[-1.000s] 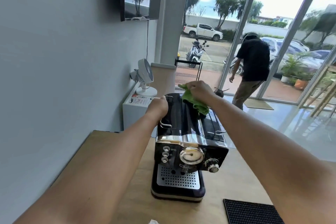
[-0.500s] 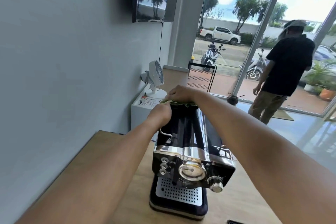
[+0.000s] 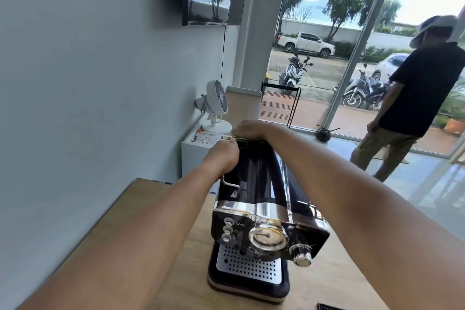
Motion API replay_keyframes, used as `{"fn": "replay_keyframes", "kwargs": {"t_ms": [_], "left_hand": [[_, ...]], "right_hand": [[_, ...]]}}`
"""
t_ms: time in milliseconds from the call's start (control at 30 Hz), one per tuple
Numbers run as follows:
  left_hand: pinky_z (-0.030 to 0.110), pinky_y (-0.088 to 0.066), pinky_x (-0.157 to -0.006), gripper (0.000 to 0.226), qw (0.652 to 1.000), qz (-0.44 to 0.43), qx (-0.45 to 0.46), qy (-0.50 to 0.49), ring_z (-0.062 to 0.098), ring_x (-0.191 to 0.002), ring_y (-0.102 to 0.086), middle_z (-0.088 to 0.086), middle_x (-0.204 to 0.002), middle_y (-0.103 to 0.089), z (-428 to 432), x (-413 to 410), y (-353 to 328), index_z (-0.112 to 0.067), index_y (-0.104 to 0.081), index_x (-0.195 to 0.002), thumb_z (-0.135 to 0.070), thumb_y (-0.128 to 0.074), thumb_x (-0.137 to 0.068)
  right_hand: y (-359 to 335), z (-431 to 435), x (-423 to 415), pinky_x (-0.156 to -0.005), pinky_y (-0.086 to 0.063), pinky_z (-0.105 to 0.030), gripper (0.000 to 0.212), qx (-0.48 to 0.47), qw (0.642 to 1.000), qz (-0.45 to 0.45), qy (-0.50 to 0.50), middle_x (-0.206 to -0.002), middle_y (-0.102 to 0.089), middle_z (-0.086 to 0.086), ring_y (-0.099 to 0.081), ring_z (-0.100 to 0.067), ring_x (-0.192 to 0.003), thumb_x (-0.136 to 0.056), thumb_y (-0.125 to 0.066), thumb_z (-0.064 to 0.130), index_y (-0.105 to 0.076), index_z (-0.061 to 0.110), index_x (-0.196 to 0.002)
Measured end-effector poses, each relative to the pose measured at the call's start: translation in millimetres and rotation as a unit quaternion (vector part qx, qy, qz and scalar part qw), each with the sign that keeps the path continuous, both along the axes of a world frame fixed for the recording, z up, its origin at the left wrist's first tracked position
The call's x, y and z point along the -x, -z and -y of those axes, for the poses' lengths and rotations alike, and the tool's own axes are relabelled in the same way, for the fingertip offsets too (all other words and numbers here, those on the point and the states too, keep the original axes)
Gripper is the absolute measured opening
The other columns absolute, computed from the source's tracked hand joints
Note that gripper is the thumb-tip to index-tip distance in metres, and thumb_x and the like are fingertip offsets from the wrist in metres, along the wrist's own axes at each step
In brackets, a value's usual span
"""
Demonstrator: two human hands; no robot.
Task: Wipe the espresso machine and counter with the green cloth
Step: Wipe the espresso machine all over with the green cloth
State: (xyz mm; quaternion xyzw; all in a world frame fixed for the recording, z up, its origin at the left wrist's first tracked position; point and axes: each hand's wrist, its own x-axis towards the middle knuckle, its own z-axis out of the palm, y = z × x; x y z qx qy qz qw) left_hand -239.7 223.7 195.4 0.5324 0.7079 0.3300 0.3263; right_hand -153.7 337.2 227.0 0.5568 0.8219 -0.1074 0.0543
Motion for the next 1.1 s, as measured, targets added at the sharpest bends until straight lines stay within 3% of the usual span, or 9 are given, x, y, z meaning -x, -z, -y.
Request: {"fn": "replay_keyframes", "kwargs": {"t_ms": [133,200,300,367,467,567,733,967,1100], "left_hand": [[0.038,-0.034,-0.104,0.050,1.000,0.002,0.009,-0.011,0.033,-0.126,-0.047,0.018,-0.139,-0.049,-2.1,0.7,2.0,-0.002,-0.049,-0.131,-0.032,-0.023,-0.101],[0.038,-0.034,-0.103,0.049,1.000,0.006,0.010,-0.008,0.033,-0.125,-0.047,0.018,-0.139,-0.049,-2.7,0.2,2.0,-0.002,-0.049,-0.131,-0.031,-0.023,-0.101],[0.039,-0.035,-0.106,0.047,1.000,-0.004,0.013,-0.007,0.033,-0.126,-0.046,0.018,-0.139,-0.048,-4.0,-1.0,0.9,-0.001,-0.048,-0.130,-0.025,-0.021,-0.101],[0.041,-0.035,-0.108,0.046,1.000,-0.009,0.015,-0.005,0.033,-0.127,-0.045,0.019,-0.141,-0.047,-3.1,-2.5,-0.3,0.000,-0.047,-0.132,-0.023,-0.021,-0.101],[0.042,-0.034,-0.109,0.045,1.000,-0.026,0.016,0.000,0.034,-0.128,-0.044,0.020,-0.142,-0.045,-1.8,-3.0,-1.3,0.000,-0.044,-0.134,-0.019,-0.020,-0.101],[0.039,-0.034,-0.105,0.044,0.999,-0.042,0.014,0.001,0.034,-0.128,-0.044,0.022,-0.141,-0.046,-2.2,-2.5,-3.4,0.003,-0.046,-0.132,-0.017,-0.021,-0.101],[0.040,-0.035,-0.103,0.043,0.999,-0.046,0.015,-0.003,0.034,-0.127,-0.045,0.023,-0.140,-0.046,2.2,-2.8,-3.9,0.004,-0.045,-0.130,-0.017,-0.020,-0.102],[0.037,-0.032,-0.106,0.044,0.999,-0.036,0.003,0.004,0.032,-0.130,-0.043,0.021,-0.142,-0.045,-1.5,-6.2,-4.2,0.003,-0.047,-0.131,-0.018,-0.022,-0.101],[0.038,-0.032,-0.109,0.042,0.999,-0.049,0.001,0.014,0.032,-0.131,-0.042,0.019,-0.144,-0.043,-5.5,-5.2,-2.3,0.002,-0.048,-0.129,-0.012,-0.023,-0.099]], "right_hand": [[-6.4,7.6,-32.5,-0.100,-0.033,-0.029,0.046,0.035,0.998,-0.038,0.044,-0.146,-0.043,-0.020,-0.044,-0.028,-0.131,-0.105,-0.026,0.028,-0.050,0.001,-0.134],[-4.7,4.7,-57.7,-0.092,-0.035,-0.032,0.040,0.046,0.994,-0.052,0.080,-0.131,-0.052,-0.018,-0.056,-0.026,-0.107,-0.104,-0.024,0.021,-0.059,0.004,-0.112],[-0.7,3.7,-82.0,-0.070,-0.036,-0.031,0.036,0.046,0.987,-0.072,0.139,-0.090,-0.054,-0.016,-0.045,-0.018,-0.066,-0.099,-0.025,0.014,-0.049,0.012,-0.073],[0.4,6.2,-80.6,-0.073,-0.036,-0.031,0.034,0.037,0.986,-0.068,0.150,-0.095,-0.056,-0.018,-0.049,-0.021,-0.074,-0.098,-0.027,0.009,-0.050,0.010,-0.073],[-1.4,13.0,-53.1,-0.087,-0.035,-0.030,0.033,0.017,0.993,-0.063,0.097,-0.131,-0.054,-0.023,-0.052,-0.026,-0.107,-0.102,-0.029,0.013,-0.060,0.001,-0.105],[-6.7,24.9,-23.5,-0.076,-0.029,-0.027,0.037,0.036,0.996,-0.075,0.017,-0.134,-0.051,-0.027,-0.049,-0.025,-0.108,-0.105,-0.029,0.013,-0.055,-0.010,-0.115],[-5.1,23.3,-37.2,-0.097,-0.034,-0.027,0.040,0.034,0.997,-0.054,0.041,-0.145,-0.045,-0.023,-0.047,-0.026,-0.125,-0.106,-0.025,0.018,-0.053,-0.005,-0.124],[-0.7,24.4,-80.0,-0.100,-0.044,-0.043,0.040,-0.019,0.989,0.058,0.138,-0.133,-0.057,-0.014,-0.057,-0.032,-0.116,-0.088,-0.036,0.015,-0.062,0.009,-0.116],[4.0,48.4,-78.8,-0.078,-0.046,-0.038,0.031,-0.082,0.977,0.058,0.189,-0.108,-0.060,-0.004,-0.060,-0.029,-0.101,-0.085,-0.038,0.018,-0.062,0.020,-0.105]]}}
